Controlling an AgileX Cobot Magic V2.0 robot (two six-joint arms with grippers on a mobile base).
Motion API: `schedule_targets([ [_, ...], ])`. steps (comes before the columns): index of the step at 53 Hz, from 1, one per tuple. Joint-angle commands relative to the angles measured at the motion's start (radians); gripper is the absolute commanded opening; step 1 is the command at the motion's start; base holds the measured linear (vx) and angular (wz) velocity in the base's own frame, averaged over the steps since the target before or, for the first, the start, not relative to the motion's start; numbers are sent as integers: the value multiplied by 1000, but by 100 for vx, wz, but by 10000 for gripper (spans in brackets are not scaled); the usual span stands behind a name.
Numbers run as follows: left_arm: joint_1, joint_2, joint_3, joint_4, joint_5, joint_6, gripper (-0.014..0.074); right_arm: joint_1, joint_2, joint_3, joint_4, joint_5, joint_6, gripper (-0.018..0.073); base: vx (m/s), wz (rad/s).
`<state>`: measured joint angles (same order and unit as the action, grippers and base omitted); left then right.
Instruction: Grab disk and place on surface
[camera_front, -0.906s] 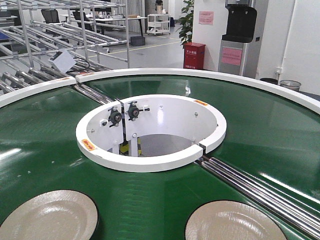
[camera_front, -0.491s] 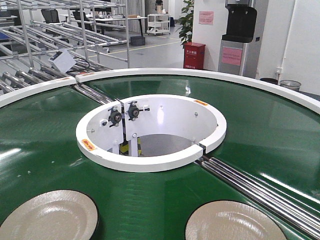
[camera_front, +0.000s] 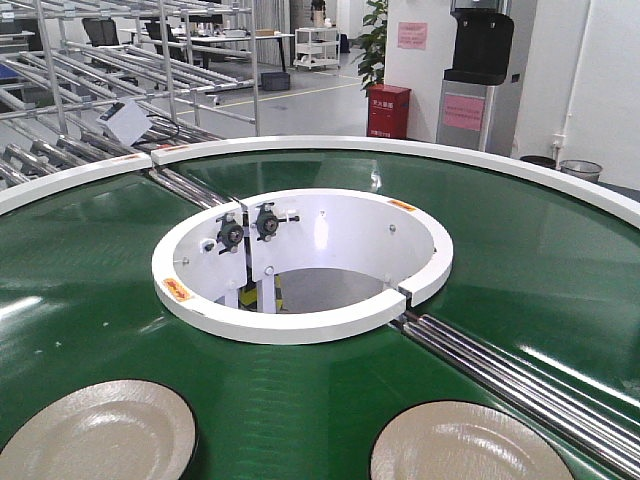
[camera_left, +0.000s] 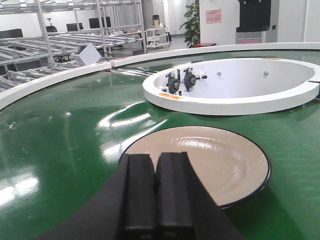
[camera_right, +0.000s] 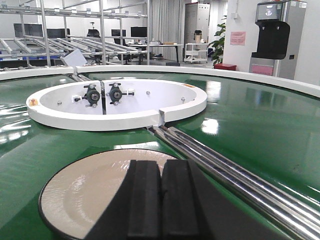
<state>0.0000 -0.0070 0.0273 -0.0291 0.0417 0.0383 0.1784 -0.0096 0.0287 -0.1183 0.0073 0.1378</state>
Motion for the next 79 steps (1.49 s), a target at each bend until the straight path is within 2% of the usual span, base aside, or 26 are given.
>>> schedule_targets([
  [1,2,-17,3,-7,-145,-11,1,-4,-2,19,-2,-149,-6,-9,0,0],
  [7,2,-17,-8,-28,-288,-90,1,-4,-2,-4,0,-224,-5,-9,0,0],
  [9,2,-17,-29,-46,-297,-125,1,-4,-1,-34,7,-211,-5,-9,0,0],
  [12,2,-15,-87,-55,-270,-133,1,-4,1,-89,18,-178,-6,-9,0,0],
  [18,2,35,-275,-49,-181,-73,1,-4,42,-257,22,-74,-14,-9,0,0],
  [22,2,158,-434,-49,-136,-29,1,-4,119,-382,20,-57,-17,-9,0,0],
  [33,1,551,-760,-49,-74,44,1,-4,447,-689,-66,-95,-20,-9,0,0],
  [39,1,751,-872,-51,-59,46,1,-4,628,-792,-82,-159,-17,-9,0,0],
  [48,0,932,-936,-52,-63,43,1,-4,829,-829,-82,-304,-9,-9,0,0],
  [60,0,998,-937,-52,-72,43,8,-4,960,-829,-81,-373,-5,4,0,0],
  [70,0,997,-937,-52,-96,43,92,-4,964,-829,-81,-371,-5,100,0,0],
  [79,0,997,-937,-52,-100,43,292,-4,964,-829,-81,-351,-5,342,0,0],
])
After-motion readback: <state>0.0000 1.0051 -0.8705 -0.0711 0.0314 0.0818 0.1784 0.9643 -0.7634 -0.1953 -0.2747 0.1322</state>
